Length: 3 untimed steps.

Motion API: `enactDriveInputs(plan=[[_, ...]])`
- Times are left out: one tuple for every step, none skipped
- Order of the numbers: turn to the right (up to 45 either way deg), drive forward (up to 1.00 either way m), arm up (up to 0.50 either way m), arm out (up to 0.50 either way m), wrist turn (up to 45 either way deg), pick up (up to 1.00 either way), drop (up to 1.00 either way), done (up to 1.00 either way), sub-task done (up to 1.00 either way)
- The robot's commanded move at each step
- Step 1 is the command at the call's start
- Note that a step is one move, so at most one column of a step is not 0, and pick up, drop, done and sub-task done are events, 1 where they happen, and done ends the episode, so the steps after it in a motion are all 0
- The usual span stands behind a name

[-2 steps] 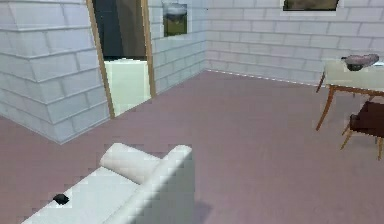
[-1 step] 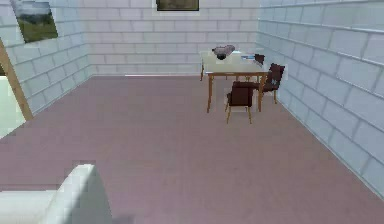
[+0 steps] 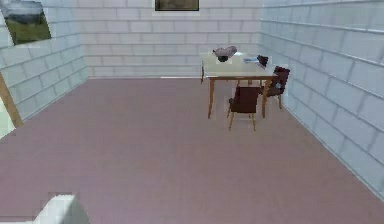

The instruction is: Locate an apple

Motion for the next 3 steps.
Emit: enactDriveInputs(plan=[[45.0, 0.0, 0.0, 0.0, 0.0, 0.0, 0.0, 0.0, 0.0], [42.0, 0.0, 0.0, 0.0, 0.0, 0.0, 0.0, 0.0, 0.0], [0.0, 0.05, 0.0, 0.0, 0.0, 0.0, 0.0, 0.0, 0.0]])
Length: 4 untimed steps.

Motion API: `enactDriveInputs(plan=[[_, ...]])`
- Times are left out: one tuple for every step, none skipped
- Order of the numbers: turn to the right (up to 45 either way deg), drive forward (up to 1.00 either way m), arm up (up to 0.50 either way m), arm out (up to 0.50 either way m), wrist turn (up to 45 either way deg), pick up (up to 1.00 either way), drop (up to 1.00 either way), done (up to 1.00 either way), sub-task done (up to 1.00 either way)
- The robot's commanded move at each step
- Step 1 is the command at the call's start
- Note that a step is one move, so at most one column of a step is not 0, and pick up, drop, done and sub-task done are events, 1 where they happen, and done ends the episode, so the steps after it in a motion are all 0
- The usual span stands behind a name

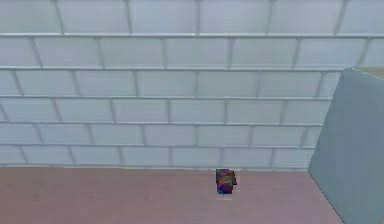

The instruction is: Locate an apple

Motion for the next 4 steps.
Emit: enactDriveInputs(plan=[[-45.0, 0.0, 0.0, 0.0, 0.0, 0.0, 0.0, 0.0, 0.0], [-39.0, 0.0, 0.0, 0.0, 0.0, 0.0, 0.0, 0.0, 0.0], [0.0, 1.0, 0.0, 0.0, 0.0, 0.0, 0.0, 0.0, 0.0], [-45.0, 0.0, 0.0, 0.0, 0.0, 0.0, 0.0, 0.0, 0.0]])
